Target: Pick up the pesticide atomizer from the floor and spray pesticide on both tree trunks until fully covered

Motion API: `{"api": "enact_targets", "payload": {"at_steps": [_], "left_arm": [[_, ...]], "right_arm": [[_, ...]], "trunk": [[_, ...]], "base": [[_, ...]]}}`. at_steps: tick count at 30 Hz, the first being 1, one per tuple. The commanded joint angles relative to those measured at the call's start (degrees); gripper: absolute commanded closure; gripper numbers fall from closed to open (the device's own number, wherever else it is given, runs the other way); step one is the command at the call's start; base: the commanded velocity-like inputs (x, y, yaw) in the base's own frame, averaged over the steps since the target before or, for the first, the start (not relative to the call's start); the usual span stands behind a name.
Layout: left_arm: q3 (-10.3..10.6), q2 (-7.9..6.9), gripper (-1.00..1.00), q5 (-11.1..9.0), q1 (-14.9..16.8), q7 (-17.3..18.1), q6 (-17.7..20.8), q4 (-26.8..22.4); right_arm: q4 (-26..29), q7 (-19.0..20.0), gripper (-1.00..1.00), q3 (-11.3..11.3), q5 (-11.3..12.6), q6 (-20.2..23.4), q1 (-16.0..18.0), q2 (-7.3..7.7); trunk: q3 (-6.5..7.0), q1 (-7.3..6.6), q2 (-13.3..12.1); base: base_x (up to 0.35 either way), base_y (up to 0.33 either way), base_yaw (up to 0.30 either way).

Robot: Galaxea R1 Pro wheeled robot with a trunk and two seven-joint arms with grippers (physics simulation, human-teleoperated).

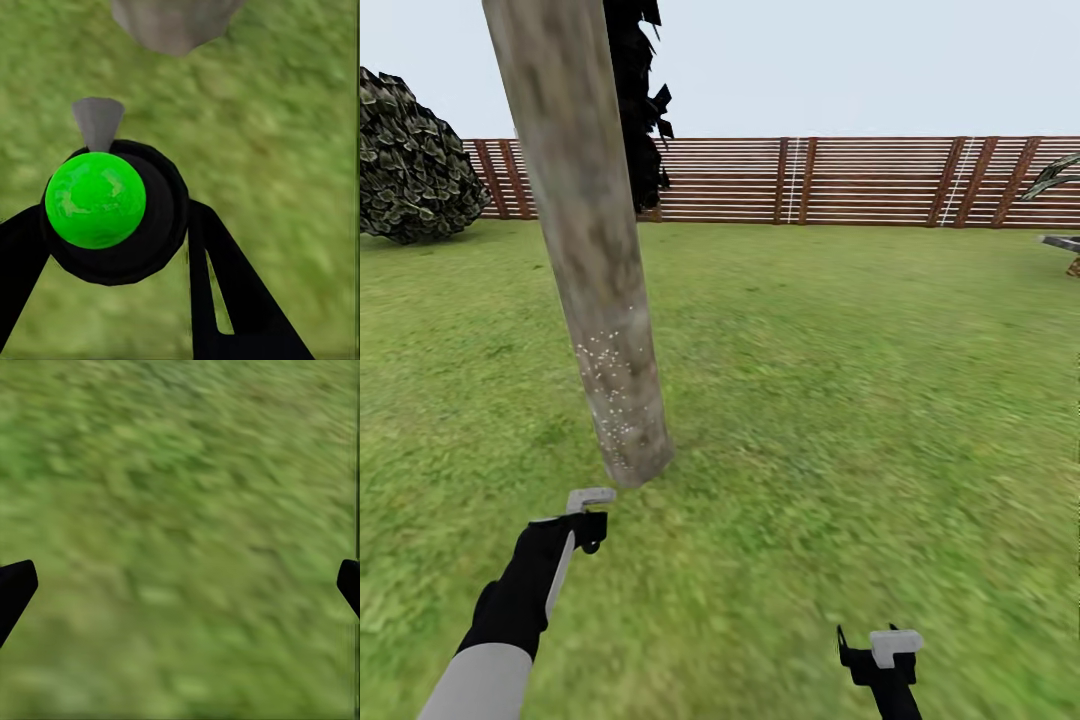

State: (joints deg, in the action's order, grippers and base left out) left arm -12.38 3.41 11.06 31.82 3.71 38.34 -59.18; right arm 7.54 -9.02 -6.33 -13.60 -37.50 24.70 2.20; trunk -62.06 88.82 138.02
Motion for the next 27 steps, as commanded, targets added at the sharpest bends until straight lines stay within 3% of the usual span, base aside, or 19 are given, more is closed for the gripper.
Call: {"api": "enact_targets", "payload": {"at_steps": [1, 17, 24, 27], "left_arm": [[-0.01, 0.07, 1.00, 0.02, 0.00, -0.02, -0.04, 0.04], [-0.09, 0.31, 1.00, 0.09, -0.01, -0.59, -0.61, 0.29], [-0.19, 0.13, 1.00, 0.31, -0.01, -2.30, -0.57, 0.21], [-1.83, 0.24, 1.00, 0.06, -0.01, -3.96, -0.73, 0.22]], "right_arm": [[-0.01, -0.01, -1.00, 0.00, 0.02, -0.01, 0.00, 0.00], [0.01, -0.04, -1.00, 0.09, -0.02, 0.00, 0.00, 0.00], [-0.07, -0.04, -1.00, 0.09, 0.03, 0.05, 0.00, 0.00], [-0.05, -0.04, -1.00, 0.09, 0.01, 0.06, 0.00, 0.00]], "trunk": [[0.00, 0.00, 0.00], [0.00, 0.00, 0.00], [0.00, 0.00, 0.00], [0.00, 0.00, 0.00]], "base": [[0.000, -0.214, 0.000], [0.000, -0.265, 0.001], [0.020, -0.269, 0.207], [0.074, -0.269, 0.270]]}}
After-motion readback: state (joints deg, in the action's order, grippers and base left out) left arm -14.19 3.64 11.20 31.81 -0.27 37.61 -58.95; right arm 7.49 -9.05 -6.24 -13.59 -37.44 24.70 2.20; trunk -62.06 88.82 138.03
